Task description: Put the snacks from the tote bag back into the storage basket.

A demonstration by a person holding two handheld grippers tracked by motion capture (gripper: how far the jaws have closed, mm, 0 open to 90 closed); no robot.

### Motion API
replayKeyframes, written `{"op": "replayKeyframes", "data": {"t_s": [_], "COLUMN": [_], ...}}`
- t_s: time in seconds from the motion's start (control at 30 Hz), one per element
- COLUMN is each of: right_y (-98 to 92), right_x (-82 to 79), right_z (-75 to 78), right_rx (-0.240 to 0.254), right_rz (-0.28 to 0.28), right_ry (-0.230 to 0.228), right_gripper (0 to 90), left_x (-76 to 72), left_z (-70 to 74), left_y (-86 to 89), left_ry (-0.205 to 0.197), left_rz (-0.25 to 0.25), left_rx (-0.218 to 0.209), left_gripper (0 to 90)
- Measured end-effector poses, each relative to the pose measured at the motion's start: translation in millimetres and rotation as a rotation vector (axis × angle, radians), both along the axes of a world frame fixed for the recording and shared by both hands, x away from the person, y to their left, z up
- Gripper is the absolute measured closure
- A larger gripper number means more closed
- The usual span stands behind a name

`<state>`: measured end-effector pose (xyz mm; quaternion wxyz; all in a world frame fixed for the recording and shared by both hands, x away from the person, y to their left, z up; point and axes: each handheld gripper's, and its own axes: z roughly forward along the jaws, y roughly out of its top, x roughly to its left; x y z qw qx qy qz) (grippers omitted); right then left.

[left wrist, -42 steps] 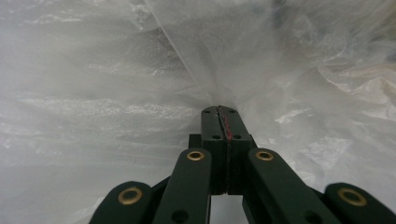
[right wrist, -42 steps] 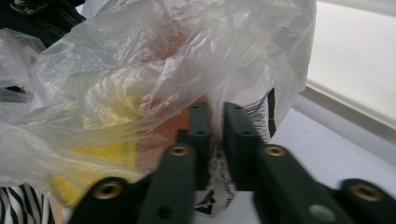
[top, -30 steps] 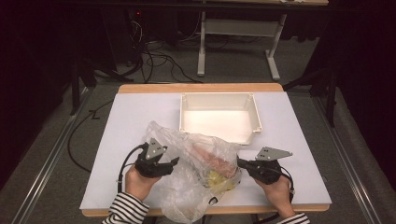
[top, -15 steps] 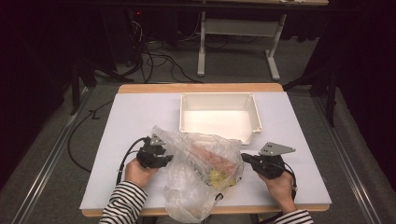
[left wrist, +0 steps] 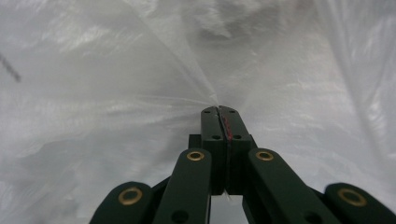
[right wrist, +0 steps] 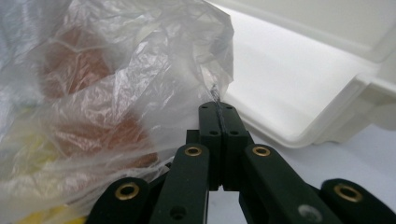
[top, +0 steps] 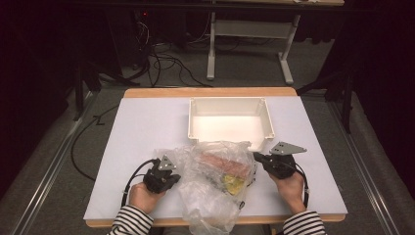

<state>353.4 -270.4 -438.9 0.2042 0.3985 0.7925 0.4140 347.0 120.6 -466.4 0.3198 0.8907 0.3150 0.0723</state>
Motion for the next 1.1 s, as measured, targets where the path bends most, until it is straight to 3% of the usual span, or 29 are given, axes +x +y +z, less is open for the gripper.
{"op": "replayKeyframes", "data": {"t_s": [0.1, 0.23, 0.37, 0.47, 0.5, 0.63, 0.67, 0.83, 0.9, 1.0, 1.1], "right_y": [0.3, 0.8, 2.4, -9.1, -13.9, -24.8, -30.1, -34.6, -33.9, -31.9, -28.4], "right_x": [7.7, 15.1, 10.5, 0.6, -1.6, -9.2, -12.2, -13.6, -11.4, -10.8, -7.7], "right_z": [0.0, -2.7, -2.5, -4.1, -5.3, -10.0, -14.1, -24.0, -30.6, -35.0, -40.1], "right_rx": [-0.004, -0.012, -0.039, -0.003, 0.008, 0.026, 0.012, -0.022, -0.071, -0.095, -0.139], "right_rz": [-0.023, -0.045, -0.051, -0.084, -0.092, -0.125, -0.143, -0.179, -0.201, -0.222, -0.232], "right_ry": [0.001, -0.002, -0.038, -0.056, -0.061, -0.057, -0.052, -0.026, -0.023, -0.018, 0.003], "right_gripper": [90.0, 90.0, 80.6, 68.6, 65.9, 59.1, 55.4, 50.6, 49.7, 49.7, 49.2], "left_x": [-23.1, -31.4, -33.0, -34.7, -37.7, -42.3, -43.3, -44.1, -43.0, -39.8, -31.6], "left_z": [0.1, 0.4, 5.2, 13.8, 20.7, 30.7, 33.8, 46.0, 49.3, 52.1, 51.1], "left_y": [-9.7, -15.0, -13.7, -4.5, 2.5, 12.1, 14.7, 16.8, 11.4, -1.7, -19.1], "left_ry": [0.011, 0.007, -0.036, -0.078, -0.116, -0.166, -0.176, -0.205, -0.212, -0.211, -0.182], "left_rz": [-0.066, -0.090, -0.065, -0.025, -0.002, 0.027, 0.031, 0.038, 0.032, 0.006, -0.023], "left_rx": [-0.011, -0.024, -0.059, -0.134, -0.170, -0.197, -0.204, -0.232, -0.247, -0.249, -0.232], "left_gripper": [90.0, 87.2, 76.8, 62.6, 59.6, 50.5, 45.2, 37.3, 31.6, 29.4, 28.8]}}
